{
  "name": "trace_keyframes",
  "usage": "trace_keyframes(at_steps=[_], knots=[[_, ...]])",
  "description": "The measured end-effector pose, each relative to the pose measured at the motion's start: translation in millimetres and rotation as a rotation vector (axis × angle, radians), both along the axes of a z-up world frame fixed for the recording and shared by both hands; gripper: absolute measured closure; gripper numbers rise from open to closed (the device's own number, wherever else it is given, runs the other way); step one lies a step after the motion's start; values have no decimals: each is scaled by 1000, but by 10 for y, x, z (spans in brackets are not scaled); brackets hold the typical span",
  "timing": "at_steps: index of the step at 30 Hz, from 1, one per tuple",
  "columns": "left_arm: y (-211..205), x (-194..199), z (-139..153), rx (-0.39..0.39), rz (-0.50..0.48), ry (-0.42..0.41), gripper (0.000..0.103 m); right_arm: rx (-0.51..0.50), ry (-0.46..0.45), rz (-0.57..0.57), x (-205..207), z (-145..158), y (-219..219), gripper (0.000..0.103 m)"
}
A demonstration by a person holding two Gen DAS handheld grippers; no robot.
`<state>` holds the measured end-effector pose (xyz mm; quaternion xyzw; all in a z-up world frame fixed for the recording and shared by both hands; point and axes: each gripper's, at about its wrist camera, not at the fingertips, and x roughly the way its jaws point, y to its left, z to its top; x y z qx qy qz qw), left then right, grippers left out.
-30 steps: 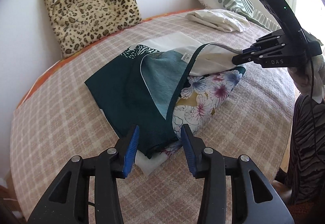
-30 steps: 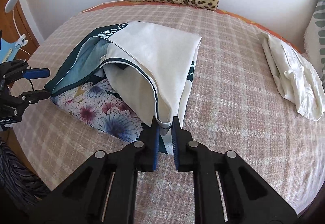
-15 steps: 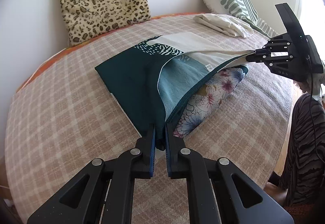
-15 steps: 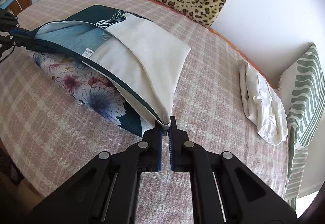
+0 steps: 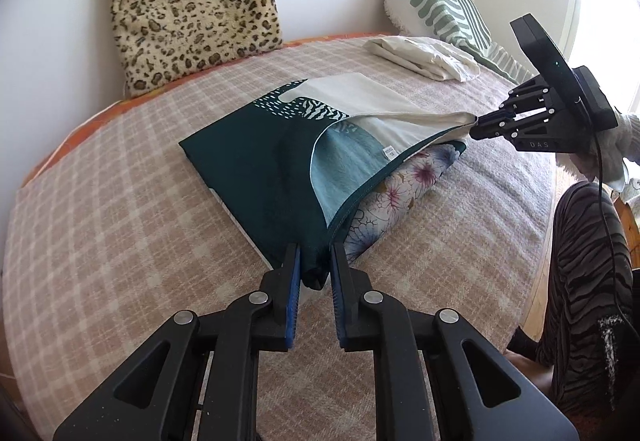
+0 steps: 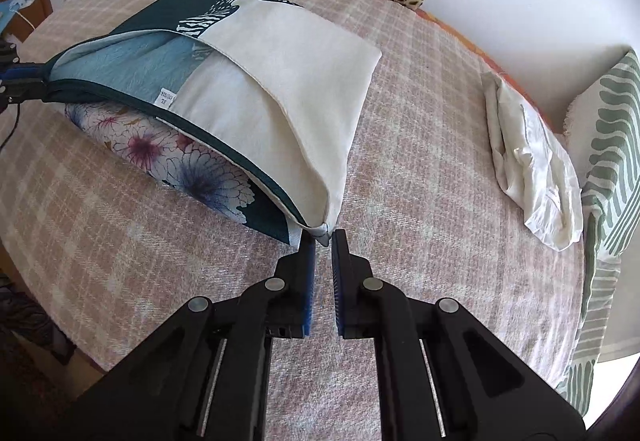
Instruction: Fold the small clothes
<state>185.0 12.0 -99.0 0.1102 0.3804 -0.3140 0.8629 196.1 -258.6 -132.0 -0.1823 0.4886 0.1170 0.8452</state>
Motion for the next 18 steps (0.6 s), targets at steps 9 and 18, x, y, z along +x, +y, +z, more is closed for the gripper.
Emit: trace_keyframes(at_steps=[9, 18], knots=[[241, 139, 227, -149, 83, -23, 65, 256, -38, -108, -61, 390, -337, 64], [178, 363, 208, -200, 153, -4, 65, 336, -79, -75, -9, 533, -306, 64]])
